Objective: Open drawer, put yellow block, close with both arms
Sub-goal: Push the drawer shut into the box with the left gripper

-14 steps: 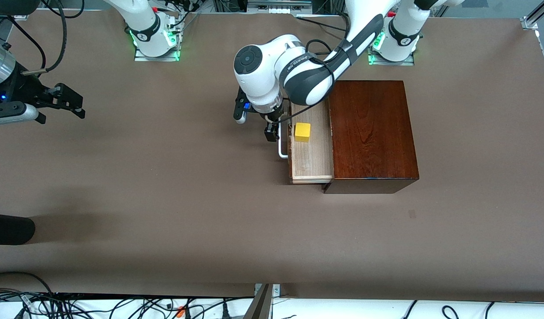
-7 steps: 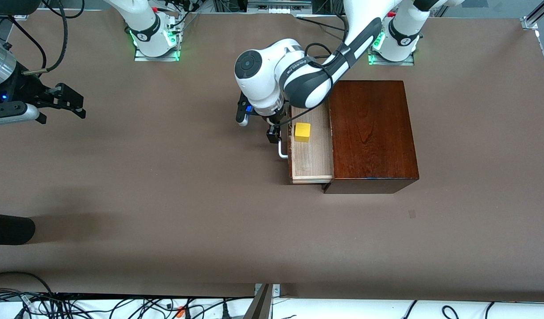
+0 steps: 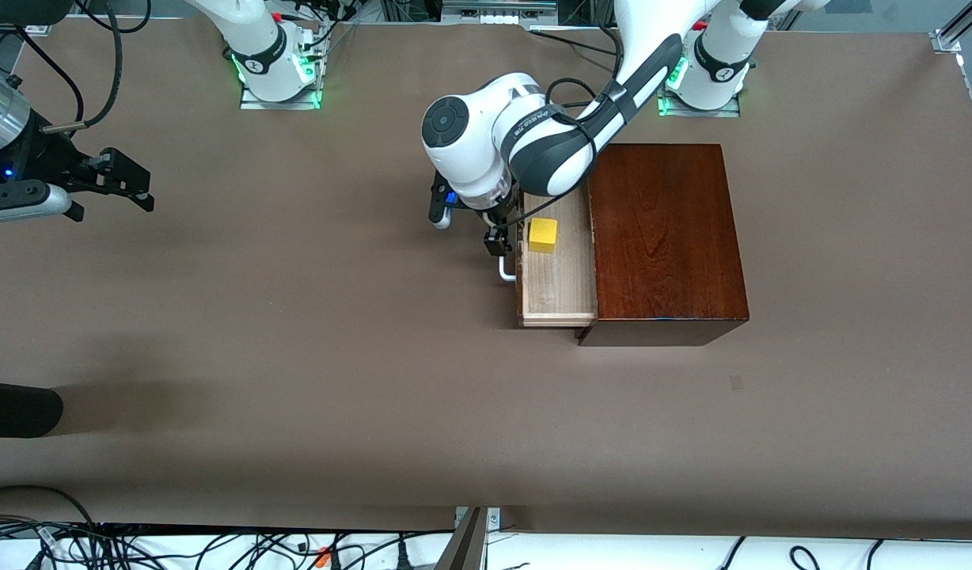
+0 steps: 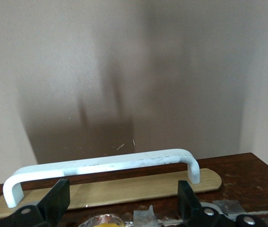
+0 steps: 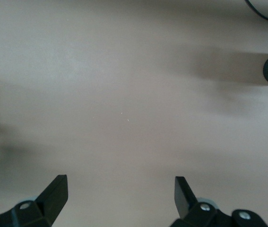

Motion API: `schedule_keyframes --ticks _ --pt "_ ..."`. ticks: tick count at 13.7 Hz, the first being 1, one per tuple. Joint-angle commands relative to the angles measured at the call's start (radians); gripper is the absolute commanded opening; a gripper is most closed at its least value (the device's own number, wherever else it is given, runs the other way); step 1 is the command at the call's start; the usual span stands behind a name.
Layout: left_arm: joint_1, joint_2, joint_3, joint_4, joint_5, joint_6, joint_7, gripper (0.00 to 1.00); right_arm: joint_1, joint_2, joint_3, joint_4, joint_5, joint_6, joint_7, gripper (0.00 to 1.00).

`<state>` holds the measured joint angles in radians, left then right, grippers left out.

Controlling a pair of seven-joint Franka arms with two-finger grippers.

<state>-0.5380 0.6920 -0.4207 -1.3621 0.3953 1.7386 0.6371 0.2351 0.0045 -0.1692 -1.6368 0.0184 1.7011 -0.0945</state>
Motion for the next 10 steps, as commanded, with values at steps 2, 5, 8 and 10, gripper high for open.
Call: schedule_keyframes --ticks 2,5,8,10 --pt "0.042 -0.046 -0.003 -0.032 0.048 -0.045 0.007 1.00 0.000 0.006 0.000 0.017 -0.014 -0.011 0.010 1.00" --pt "0.070 -0.071 -0.004 -0.069 0.077 -0.054 0.015 1.00 -0.002 0.006 -0.001 0.017 -0.015 -0.014 0.010 1.00" --pt "0.102 -0.081 -0.006 -0.092 0.077 -0.063 0.016 1.00 -0.002 0.006 -0.001 0.017 -0.015 -0.015 0.010 1.00" --pt "0.130 -0.092 -0.009 -0.097 0.077 -0.096 0.021 1.00 -0.002 0.006 -0.001 0.017 -0.015 -0.017 0.009 1.00"
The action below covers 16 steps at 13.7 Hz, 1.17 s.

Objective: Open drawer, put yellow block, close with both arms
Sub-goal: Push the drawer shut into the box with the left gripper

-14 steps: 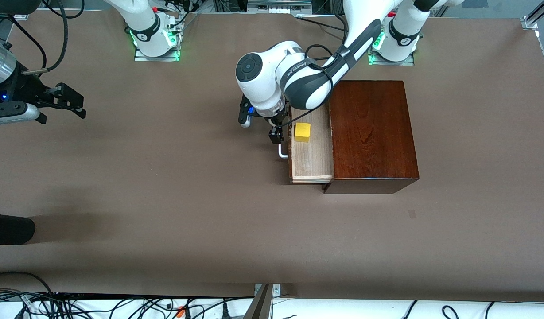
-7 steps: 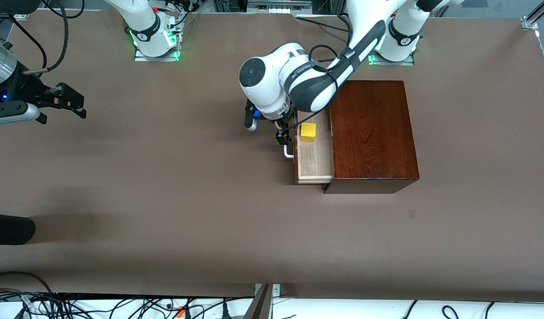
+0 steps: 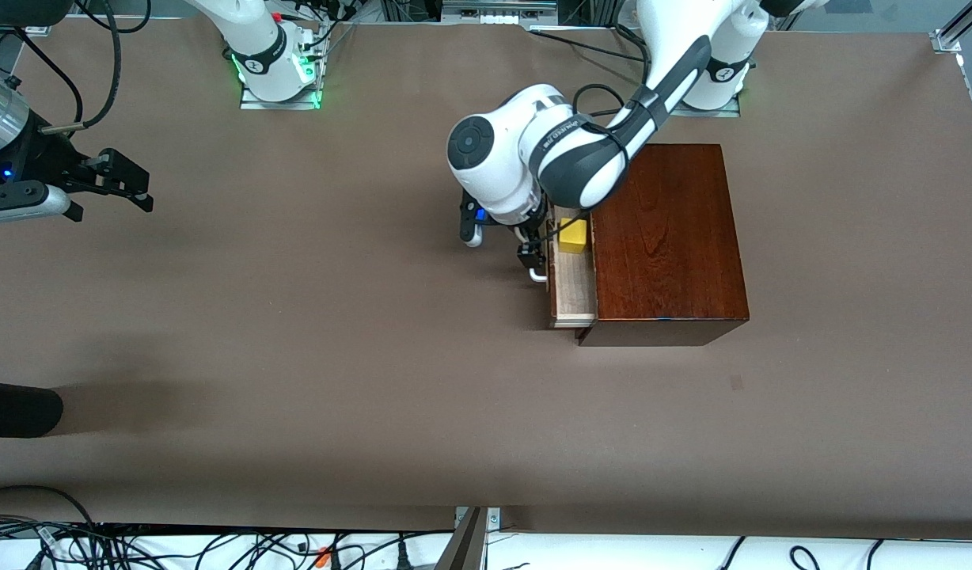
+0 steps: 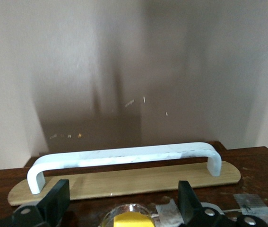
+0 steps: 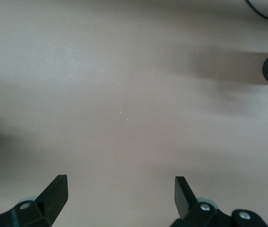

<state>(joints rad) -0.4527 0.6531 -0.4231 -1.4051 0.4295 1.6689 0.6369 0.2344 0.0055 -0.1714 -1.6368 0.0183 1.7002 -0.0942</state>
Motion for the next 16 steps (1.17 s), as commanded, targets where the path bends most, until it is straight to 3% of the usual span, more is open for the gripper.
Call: schedule_keyframes --ticks 1,10,14,16 --pt "0.052 -0.062 -0.006 -0.066 0.043 -0.035 0.024 1.00 -0.001 0.005 0.001 0.017 -0.015 -0.014 0.008 1.00" --pt "0.164 -0.089 -0.011 -0.143 0.041 -0.040 0.042 1.00 0.000 0.005 0.001 0.017 -0.015 -0.013 0.010 1.00" --pt "0.157 -0.090 -0.014 -0.086 0.017 -0.029 0.021 1.00 0.000 0.005 0.001 0.017 -0.015 -0.011 0.008 1.00" --pt "0.144 -0.089 -0.019 -0.037 -0.038 -0.026 -0.090 1.00 0.000 0.005 0.003 0.018 -0.015 -0.011 0.008 1.00"
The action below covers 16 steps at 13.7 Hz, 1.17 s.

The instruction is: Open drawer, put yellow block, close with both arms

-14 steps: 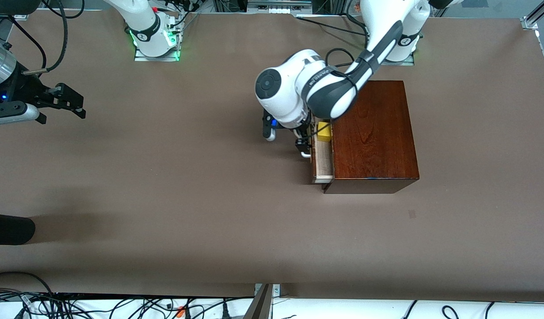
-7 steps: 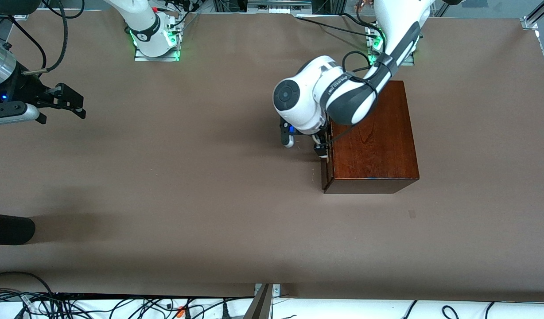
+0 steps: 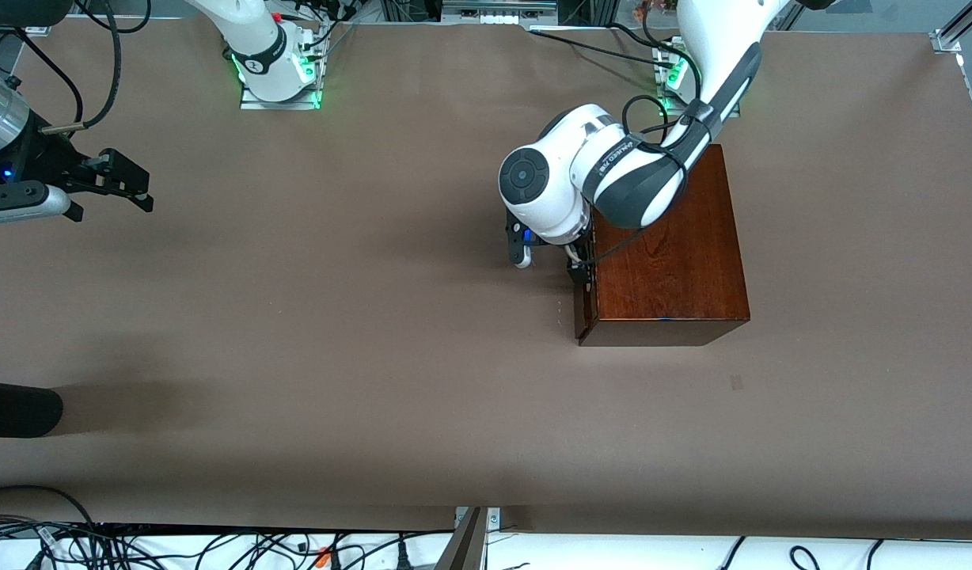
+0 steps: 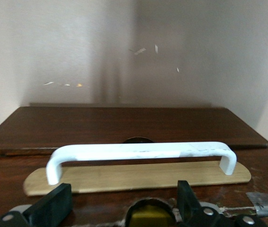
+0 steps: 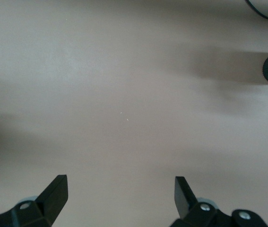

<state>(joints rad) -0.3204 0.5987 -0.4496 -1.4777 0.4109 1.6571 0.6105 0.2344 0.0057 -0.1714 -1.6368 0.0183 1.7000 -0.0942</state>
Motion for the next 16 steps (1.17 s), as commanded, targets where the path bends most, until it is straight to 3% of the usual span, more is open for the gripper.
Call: schedule_keyframes --ticks 1,5,11,16 --pt "-0.008 -0.034 0.002 0.057 -0.036 -0.014 -0.151 1.00 0.000 0.005 0.003 0.018 -0.015 -0.011 0.008 1.00" --pt "-0.043 -0.068 -0.047 0.108 -0.044 -0.020 -0.495 1.00 0.000 0.005 0.003 0.017 -0.017 -0.013 0.008 1.00" --pt "-0.029 -0.177 -0.047 0.112 -0.076 -0.022 -0.737 1.00 0.000 0.005 0.003 0.018 -0.017 -0.013 0.008 1.00" --pt "0.111 -0.284 -0.047 0.112 -0.183 -0.045 -0.802 1.00 0.002 0.004 0.006 0.018 -0.017 -0.014 0.008 1.00"
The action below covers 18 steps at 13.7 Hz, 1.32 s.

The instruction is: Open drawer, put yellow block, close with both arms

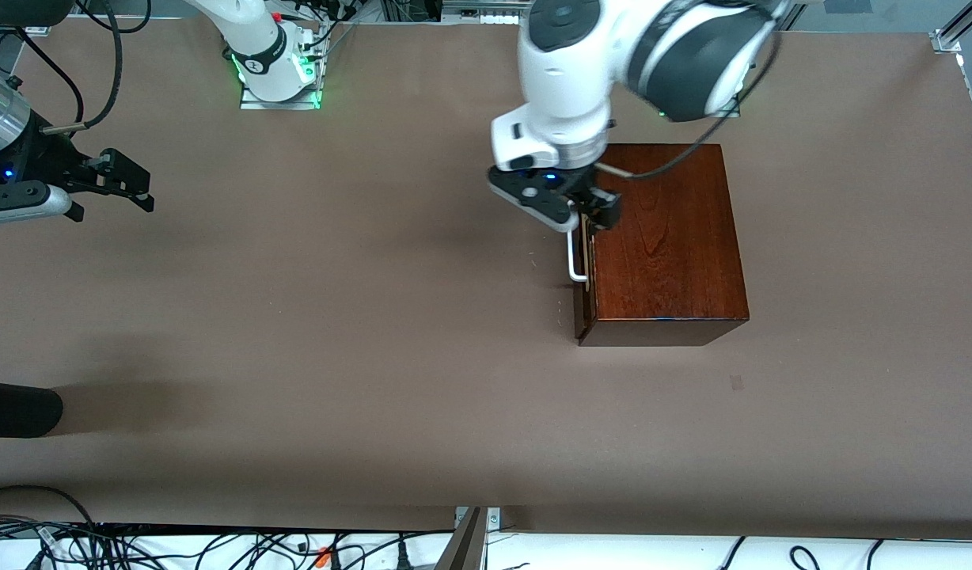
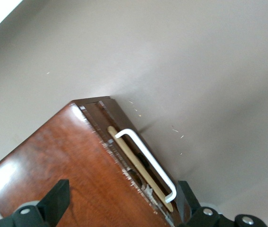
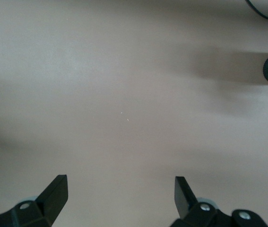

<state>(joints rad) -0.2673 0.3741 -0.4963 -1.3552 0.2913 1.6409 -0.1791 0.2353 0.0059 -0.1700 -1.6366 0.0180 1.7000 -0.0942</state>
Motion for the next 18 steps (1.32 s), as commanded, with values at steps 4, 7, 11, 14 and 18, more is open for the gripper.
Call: schedule_keyframes --ticks 4,7,11,14,18 --pt "0.163 -0.145 -0.001 -0.013 -0.146 -0.052 -0.109 1.00 -0.001 0.005 0.003 0.017 -0.016 -0.014 0.008 1.00" --pt "0.174 -0.158 0.004 -0.013 -0.144 -0.082 -0.302 1.00 -0.001 0.003 0.003 0.017 -0.016 -0.014 0.008 1.00" --pt "0.276 -0.210 -0.001 -0.015 -0.188 -0.134 -0.324 1.00 -0.001 0.005 0.003 0.017 -0.016 -0.016 0.007 1.00" --pt "0.310 -0.283 0.088 -0.056 -0.233 -0.165 -0.246 1.00 -0.001 0.005 0.003 0.017 -0.016 -0.016 0.007 1.00" --pt "0.245 -0.356 0.333 -0.117 -0.322 -0.170 -0.059 1.00 -0.001 0.003 0.003 0.017 -0.016 -0.017 0.007 1.00"
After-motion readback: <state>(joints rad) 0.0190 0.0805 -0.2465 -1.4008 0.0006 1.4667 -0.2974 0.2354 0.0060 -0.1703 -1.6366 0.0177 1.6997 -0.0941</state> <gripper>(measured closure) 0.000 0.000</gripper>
